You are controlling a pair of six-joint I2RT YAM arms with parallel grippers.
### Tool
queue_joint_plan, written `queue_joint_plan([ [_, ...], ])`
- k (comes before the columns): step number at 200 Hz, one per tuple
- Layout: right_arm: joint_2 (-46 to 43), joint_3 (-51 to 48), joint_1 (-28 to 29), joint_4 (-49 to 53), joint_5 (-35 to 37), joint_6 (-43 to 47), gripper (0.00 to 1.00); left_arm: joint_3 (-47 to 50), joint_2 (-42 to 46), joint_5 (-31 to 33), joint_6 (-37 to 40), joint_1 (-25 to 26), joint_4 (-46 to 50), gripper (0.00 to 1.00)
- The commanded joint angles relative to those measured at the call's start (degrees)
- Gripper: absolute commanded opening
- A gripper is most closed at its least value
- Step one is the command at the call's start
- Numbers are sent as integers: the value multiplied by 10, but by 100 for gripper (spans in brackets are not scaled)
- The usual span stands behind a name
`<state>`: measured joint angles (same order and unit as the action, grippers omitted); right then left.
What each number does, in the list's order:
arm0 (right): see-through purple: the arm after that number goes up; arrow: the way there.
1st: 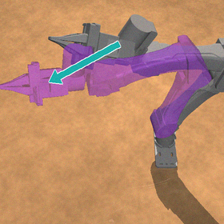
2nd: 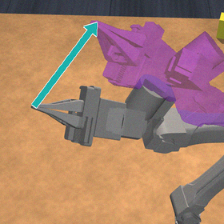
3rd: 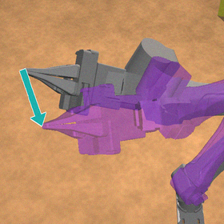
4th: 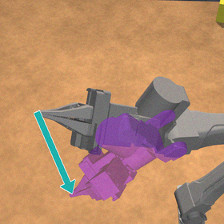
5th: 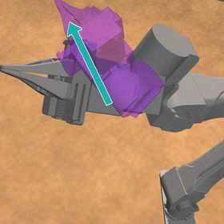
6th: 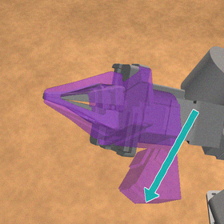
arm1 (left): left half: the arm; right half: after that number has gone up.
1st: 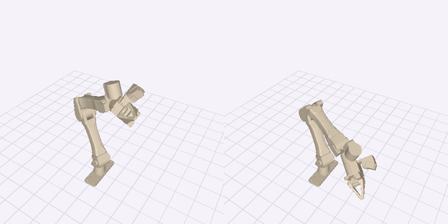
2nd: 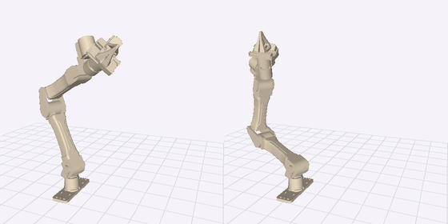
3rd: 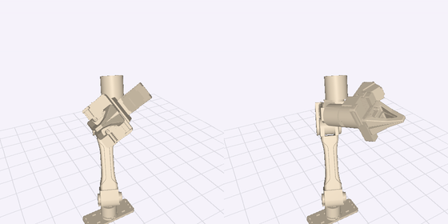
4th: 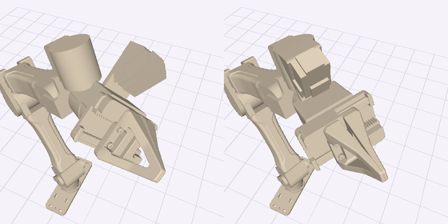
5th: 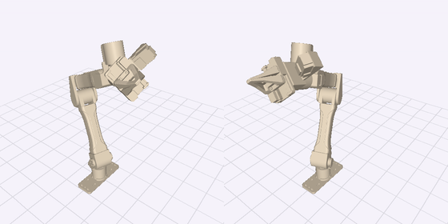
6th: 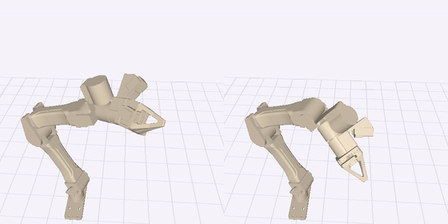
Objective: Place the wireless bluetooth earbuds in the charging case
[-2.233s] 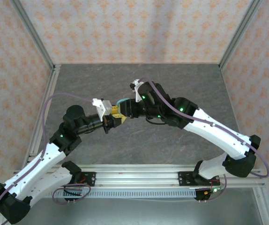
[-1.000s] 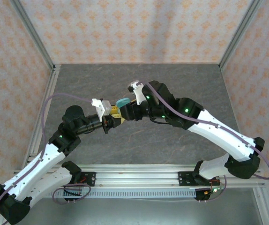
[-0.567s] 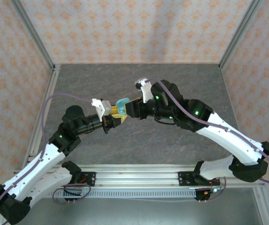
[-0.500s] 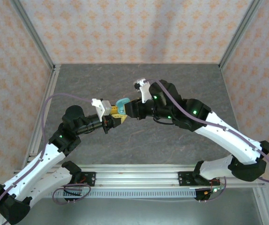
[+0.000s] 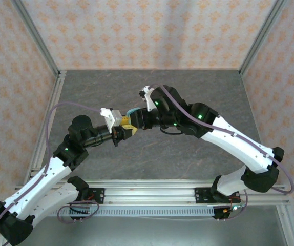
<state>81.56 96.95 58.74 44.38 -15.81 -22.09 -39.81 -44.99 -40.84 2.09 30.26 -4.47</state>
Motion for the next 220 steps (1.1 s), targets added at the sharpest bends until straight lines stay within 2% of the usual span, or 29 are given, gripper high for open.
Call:
queue_joint_plan([
  [1, 12, 24, 4, 34, 4, -8, 33, -22, 10, 0, 16, 2, -18, 10],
  [55, 24, 47, 4, 71, 32, -9, 36, -20, 10, 1, 16, 1, -20, 10],
  [124, 44, 65, 4, 77, 24, 4, 36, -20, 10, 0, 15, 2, -19, 10],
  [220, -45, 56, 4, 60, 70, 19, 39, -19, 9, 2, 16, 1, -21, 10],
])
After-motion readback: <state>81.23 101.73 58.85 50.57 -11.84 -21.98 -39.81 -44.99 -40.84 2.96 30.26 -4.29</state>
